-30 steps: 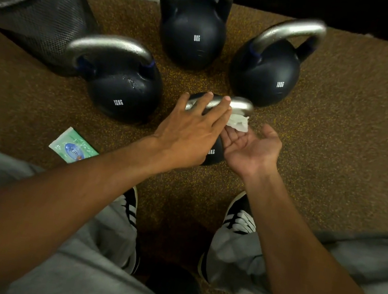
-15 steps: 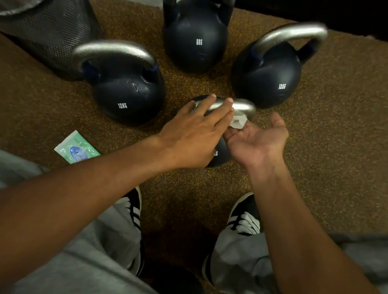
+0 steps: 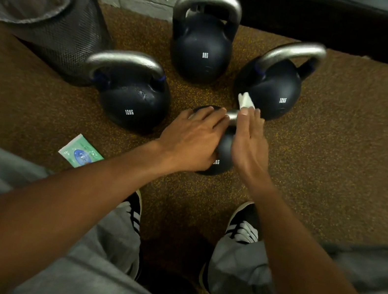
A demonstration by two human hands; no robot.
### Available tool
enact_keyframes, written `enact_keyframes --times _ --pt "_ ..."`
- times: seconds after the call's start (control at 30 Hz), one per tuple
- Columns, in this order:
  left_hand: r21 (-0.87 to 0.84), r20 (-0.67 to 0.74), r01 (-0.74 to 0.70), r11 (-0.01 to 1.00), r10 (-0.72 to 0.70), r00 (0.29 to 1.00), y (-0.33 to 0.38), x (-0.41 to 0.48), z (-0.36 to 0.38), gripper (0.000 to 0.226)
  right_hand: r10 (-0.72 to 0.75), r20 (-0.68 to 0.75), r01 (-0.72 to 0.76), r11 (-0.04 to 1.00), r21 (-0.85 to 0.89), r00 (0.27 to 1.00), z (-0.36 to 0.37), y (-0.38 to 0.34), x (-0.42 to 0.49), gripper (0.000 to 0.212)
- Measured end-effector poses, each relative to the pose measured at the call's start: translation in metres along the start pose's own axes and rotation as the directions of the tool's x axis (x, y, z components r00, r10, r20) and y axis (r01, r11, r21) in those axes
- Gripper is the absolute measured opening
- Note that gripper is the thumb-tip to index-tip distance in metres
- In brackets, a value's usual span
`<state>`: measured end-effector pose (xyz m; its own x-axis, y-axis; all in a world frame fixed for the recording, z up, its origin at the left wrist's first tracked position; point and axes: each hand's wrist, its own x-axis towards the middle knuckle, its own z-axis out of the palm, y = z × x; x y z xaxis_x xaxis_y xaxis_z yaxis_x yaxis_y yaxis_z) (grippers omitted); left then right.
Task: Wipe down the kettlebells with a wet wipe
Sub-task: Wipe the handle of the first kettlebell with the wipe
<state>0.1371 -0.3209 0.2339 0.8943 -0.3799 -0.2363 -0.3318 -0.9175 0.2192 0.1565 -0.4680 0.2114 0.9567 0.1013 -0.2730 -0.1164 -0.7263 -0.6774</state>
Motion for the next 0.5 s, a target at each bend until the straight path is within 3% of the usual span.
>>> enact_keyframes --times 0.03,0.13,0.2,0.27,0.4,0.5 --pt "0.009 0.007 0.001 1.0 -0.001 1.0 -0.001 -0.001 0.0 0.079 -0.055 0.044 0.059 0.994 -0.089 0.998 -0.007 0.001 0.004 0.066" --pt "0.025 0.011 -0.011 1.0 0.011 1.0 -0.003 -0.001 -0.003 0.077 0.007 0.132 0.011 0.991 -0.134 0.991 -0.024 0.013 0.034 0.06" --pt "-0.034 -0.024 0.003 0.999 -0.004 1.0 -0.008 0.0 -0.007 0.068 0.021 0.214 0.032 0.97 -0.242 0.977 -0.033 0.013 0.046 0.052" --pt "-0.13 -0.073 0.046 0.99 -0.056 0.996 -0.016 0.004 -0.014 0.059 -0.053 0.242 0.129 0.943 -0.307 0.969 -0.038 0.012 0.043 0.051" --pt "-0.263 -0.086 0.13 0.956 -0.158 0.984 -0.033 0.012 -0.023 0.052 -0.167 0.171 0.197 0.964 -0.178 0.971 -0.04 0.015 0.007 0.054" --pt "-0.318 -0.044 0.146 0.937 -0.168 0.985 -0.034 0.012 -0.021 0.053 -0.17 0.197 0.213 0.952 -0.22 0.965 -0.04 0.01 0.017 0.052"
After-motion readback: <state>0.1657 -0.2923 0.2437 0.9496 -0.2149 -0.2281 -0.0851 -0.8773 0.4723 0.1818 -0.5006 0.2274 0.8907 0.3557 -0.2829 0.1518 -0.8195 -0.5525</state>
